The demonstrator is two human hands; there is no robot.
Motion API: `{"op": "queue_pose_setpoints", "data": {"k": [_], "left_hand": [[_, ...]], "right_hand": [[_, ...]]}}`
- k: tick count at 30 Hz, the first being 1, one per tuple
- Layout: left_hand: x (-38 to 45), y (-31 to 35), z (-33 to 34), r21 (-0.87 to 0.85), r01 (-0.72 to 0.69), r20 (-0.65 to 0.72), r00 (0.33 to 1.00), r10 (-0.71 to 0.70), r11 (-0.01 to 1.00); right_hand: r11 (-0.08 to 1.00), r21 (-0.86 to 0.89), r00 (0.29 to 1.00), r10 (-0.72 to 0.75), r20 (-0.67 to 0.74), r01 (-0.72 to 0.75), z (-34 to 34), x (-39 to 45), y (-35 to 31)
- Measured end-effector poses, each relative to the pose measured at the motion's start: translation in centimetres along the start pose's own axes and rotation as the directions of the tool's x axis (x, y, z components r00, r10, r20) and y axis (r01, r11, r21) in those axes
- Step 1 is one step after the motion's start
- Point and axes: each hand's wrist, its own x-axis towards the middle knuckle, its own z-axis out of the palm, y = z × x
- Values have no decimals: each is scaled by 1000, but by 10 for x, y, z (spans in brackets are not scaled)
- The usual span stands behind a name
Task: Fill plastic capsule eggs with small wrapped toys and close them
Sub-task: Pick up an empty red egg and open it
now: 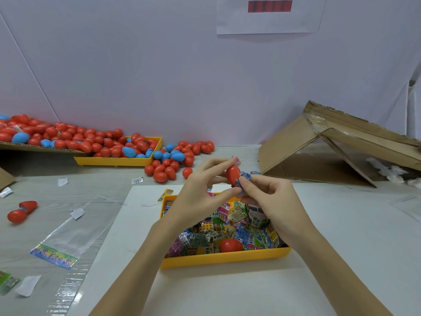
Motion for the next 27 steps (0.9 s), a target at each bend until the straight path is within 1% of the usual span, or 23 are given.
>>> {"op": "queue_pose_setpoints", "data": {"k": [3,7,12,14,16,18,20,22,24,27], "left_hand": [[0,-2,-1,82,-56,-2,998,56,995],[1,-3,-1,166,-107,8,994,108,980],[1,-4,-1,227,-149,-6,988,155,962],[1,-4,-1,267,-176,-16,982,187,948],[1,-4,0,312,-212,-22,973,230,926],[1,-3,1,362,-248,-21,962,274,898],[1,-2,1,425,-283,-7,949,316,860],[1,-1,2,472,-310,10,938,346,825],[1,0,2,491,-322,21,933,359,809],[2,1,2,476,-323,15,933,359,818]], "right_hand": [[999,16,999,47,19,-47,-1,0,-2],[999,24,999,40,34,-41,-3,1,-2],[997,60,997,48,62,-51,-4,3,-1],[993,93,994,67,92,-75,-5,4,0],[976,174,983,106,152,-132,-6,6,1],[921,306,955,171,240,-242,-9,8,0],[822,429,910,239,339,-375,-13,9,-3],[705,517,864,295,409,-486,-15,10,-4],[600,576,829,336,448,-555,-15,10,-4],[493,602,776,351,523,-629,-13,10,-4]]}}
